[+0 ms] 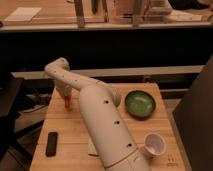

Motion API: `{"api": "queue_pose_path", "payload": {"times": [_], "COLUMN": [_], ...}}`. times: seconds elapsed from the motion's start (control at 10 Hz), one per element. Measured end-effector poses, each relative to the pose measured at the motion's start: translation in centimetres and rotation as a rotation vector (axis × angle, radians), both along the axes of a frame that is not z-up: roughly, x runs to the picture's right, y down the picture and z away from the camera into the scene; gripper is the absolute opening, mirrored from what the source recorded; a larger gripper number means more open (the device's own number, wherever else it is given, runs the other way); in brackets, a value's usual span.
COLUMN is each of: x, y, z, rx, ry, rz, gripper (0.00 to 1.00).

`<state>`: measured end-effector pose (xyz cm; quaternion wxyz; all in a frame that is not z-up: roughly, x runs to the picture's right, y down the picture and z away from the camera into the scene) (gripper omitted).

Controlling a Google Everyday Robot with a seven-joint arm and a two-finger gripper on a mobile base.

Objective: Place the pepper on the white sponge

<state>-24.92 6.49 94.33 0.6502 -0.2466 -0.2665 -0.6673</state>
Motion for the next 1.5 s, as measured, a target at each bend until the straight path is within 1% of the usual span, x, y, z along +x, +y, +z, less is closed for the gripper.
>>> {"api": "queue_pose_path", "payload": {"times": [0.1,0.2,0.4,0.5,0.8,1.0,1.1,1.2,1.3,1.5], "x": [0.2,0.7,1.6,1.6,1.9,2.5,2.6,2.6,2.9,4.1], "y": [0.0,-0.2,-0.6,-0.5,-0.5,-0.5,-0.4,-0.4,-0.3,-0.2], "z": [0.0,-0.2,-0.6,-0.7,-1.2,-1.7,-1.9,-2.2,-2.5,-3.3], "rx": [0.004,0.005,0.006,0.005,0.006,0.004,0.003,0.005,0.007,0.009], "ry": [0.001,0.003,0.006,0.004,-0.002,-0.002,-0.002,-0.006,-0.007,-0.004], "rz": [0.000,0.004,0.011,0.011,0.018,0.022,0.024,0.024,0.025,0.032], "gripper": [0.01,0.03,0.11,0.14,0.16,0.23,0.24,0.27,0.28,0.13]}}
